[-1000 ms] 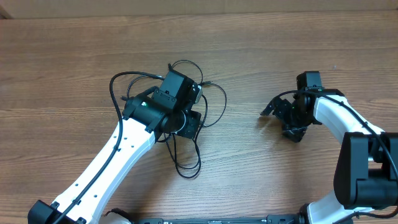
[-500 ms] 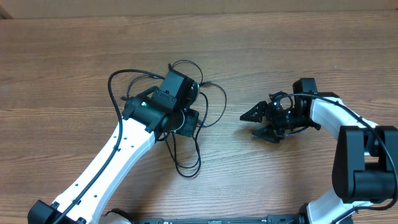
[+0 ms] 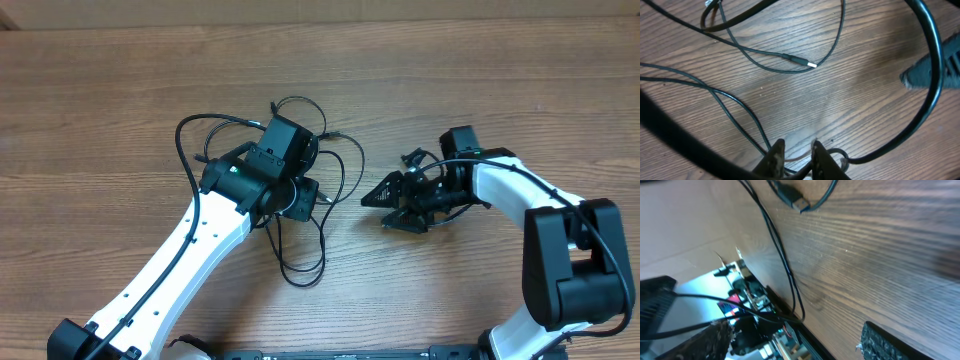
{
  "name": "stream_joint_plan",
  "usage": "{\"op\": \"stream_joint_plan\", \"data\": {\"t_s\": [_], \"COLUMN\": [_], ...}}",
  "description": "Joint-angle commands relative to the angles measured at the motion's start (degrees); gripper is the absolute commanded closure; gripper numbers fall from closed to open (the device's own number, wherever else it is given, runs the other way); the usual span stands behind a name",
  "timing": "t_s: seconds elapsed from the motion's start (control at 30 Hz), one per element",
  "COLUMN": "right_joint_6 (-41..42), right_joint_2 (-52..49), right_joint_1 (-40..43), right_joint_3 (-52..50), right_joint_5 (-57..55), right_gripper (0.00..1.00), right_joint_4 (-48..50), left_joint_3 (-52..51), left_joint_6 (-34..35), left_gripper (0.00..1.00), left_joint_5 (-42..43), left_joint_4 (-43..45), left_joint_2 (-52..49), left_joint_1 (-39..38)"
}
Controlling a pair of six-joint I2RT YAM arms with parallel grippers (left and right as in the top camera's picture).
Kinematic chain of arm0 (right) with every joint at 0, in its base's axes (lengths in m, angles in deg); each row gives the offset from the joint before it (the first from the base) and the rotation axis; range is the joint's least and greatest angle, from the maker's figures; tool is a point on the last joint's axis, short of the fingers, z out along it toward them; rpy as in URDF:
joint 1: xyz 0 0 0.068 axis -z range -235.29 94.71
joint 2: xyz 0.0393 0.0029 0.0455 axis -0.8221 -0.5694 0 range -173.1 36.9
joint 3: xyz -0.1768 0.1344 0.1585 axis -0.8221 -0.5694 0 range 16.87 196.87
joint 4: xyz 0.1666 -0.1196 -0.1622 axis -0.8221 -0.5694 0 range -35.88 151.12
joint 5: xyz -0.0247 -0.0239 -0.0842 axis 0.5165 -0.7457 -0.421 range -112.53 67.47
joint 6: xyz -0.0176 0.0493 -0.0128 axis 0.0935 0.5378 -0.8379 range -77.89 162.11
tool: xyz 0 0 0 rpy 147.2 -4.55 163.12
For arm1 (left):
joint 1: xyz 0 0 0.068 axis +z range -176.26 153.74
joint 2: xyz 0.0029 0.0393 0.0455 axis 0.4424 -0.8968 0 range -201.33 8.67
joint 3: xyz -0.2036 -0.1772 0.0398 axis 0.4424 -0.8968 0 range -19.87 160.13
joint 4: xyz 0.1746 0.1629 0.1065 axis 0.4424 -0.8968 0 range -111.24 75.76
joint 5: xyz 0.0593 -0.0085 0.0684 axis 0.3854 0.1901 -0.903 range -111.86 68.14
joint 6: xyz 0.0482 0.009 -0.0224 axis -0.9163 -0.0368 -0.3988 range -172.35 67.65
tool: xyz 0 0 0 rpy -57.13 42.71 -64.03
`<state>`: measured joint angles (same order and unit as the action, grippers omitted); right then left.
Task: Untangle cables
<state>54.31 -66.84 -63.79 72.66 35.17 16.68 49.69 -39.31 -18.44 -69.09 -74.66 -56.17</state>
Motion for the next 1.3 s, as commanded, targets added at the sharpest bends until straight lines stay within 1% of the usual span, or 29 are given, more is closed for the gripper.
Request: {"op": "stream_joint_plan", "data": {"t_s": [0.0, 0.03, 0.1, 0.27, 0.47, 0.57, 0.7, 0.9, 1.03, 1.07, 1.1, 1.2, 1.27], "right_joint_6": [-0.7, -0.7, -0.7, -0.5, -0.5, -0.5, -0.5, -0.5, 0.8, 2.2, 5.6, 10.4, 13.2], "right_joint_2": [-0.2, -0.2, -0.2, -0.2, -0.2, -0.2, -0.2, -0.2, -0.2, -0.2, -0.2, -0.2, -0.2], "right_joint_1": [-1.5, -2.0, -2.8, -4.9, -7.6, -8.7, -9.6, -9.6, -9.6, -9.6, -9.6, -9.6, -9.6], "right_joint_3": [-0.3, -0.3, -0.3, -0.3, -0.3, -0.3, -0.3, -0.3, -0.3, -0.3, -0.3, -0.3, -0.3], "right_joint_5": [-1.4, -1.6, -1.4, 4.2, 6.2, 8.6, 8.6, 8.4, 3.3, 0.7, -3.7, -11.1, -16.0], "right_gripper": [0.18, 0.18, 0.18, 0.18, 0.18, 0.18, 0.2, 0.32, 0.54, 0.57, 0.64, 0.74, 0.78], "right_joint_4": [0.3, 0.5, 0.7, 1.0, 5.0, 7.2, 9.8, 11.4, 11.8, 11.6, 11.4, 11.3, 11.1], "left_joint_3": [-0.5, -0.5, -0.6, -0.6, -0.6, -0.6, -0.6, -0.6, -0.6, -0.6, -0.6, -0.6, -0.6], "left_joint_6": [-1.2, -1.2, -1.0, -0.6, 5.9, 6.3, 6.3, 6.2, 4.2, 3.2, 1.6, 0.6, 0.6], "left_gripper": [0.88, 0.92, 0.95, 0.96, 0.96, 0.96, 0.96, 0.96, 0.96, 0.96, 0.96, 0.96, 0.96], "left_joint_5": [-2.0, -2.3, -2.6, -4.0, -9.5, -9.6, -9.3, -5.1, -1.9, -0.6, 1.9, 4.0, 4.1], "left_joint_4": [0.0, 0.0, 0.1, 0.1, 0.1, 0.3, 0.4, 1.2, 2.3, 2.5, 2.9, 3.2, 3.2], "left_joint_2": [0.1, 0.1, 0.1, 0.0, -2.1, -4.7, -8.8, -14.2, -15.1, -15.1, -15.1, -15.1, -15.1], "left_joint_1": [-0.3, -0.3, -0.3, -0.3, -0.3, -0.3, -0.3, -0.3, -0.3, -0.3, -0.2, 0.0, 0.0]}}
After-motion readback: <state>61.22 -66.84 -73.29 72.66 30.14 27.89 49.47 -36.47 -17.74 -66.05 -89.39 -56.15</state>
